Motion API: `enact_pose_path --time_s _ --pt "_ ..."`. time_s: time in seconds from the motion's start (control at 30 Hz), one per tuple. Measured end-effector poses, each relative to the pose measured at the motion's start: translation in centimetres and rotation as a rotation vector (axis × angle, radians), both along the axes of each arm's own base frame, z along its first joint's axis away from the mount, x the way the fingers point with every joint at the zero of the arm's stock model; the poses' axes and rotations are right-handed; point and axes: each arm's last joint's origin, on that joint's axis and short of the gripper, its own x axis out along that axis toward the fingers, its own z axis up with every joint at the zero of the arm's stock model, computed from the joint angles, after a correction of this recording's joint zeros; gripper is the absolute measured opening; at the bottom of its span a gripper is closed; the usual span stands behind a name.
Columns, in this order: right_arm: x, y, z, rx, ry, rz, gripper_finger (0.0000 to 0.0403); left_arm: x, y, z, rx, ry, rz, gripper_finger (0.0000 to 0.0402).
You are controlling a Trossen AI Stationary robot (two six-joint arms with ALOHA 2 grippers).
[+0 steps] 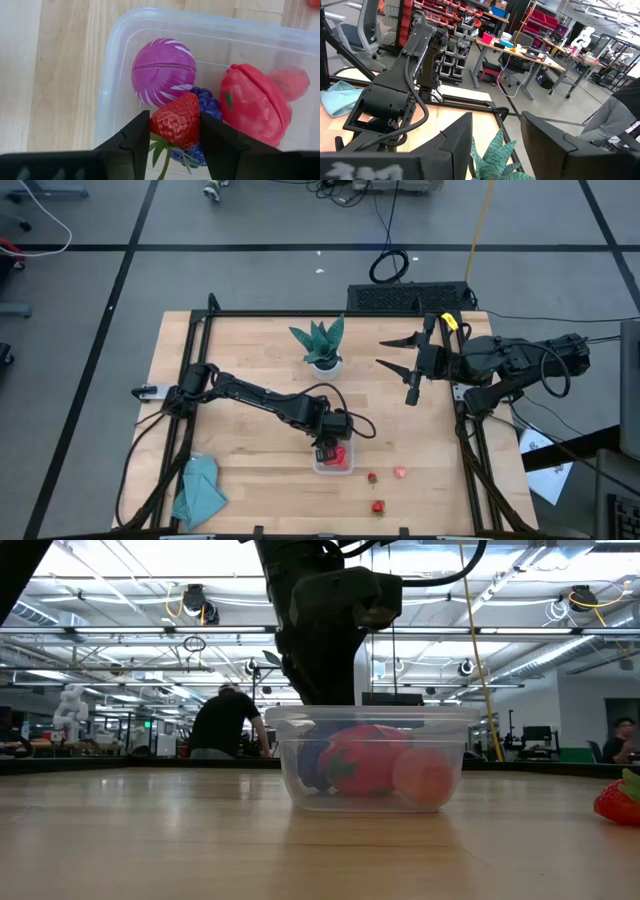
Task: Pick and placing Produce into tupperware
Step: Put the top left red strawberry into the transparent bin
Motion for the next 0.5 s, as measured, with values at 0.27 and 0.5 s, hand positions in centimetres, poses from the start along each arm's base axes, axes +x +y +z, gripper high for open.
enact_pose_path --time_s 0.27,0.5 --pt "0.0 0.0 0.0 0.0 0.0 0.0 0.016 0.0 0.03 0.01 -0.007 0.0 0.018 0.015" --pt "0.0 0.0 -0.01 0.0 0.0 0.0 0.016 -0.01 0.0 0.01 -0.021 0.003 0.021 0.0161"
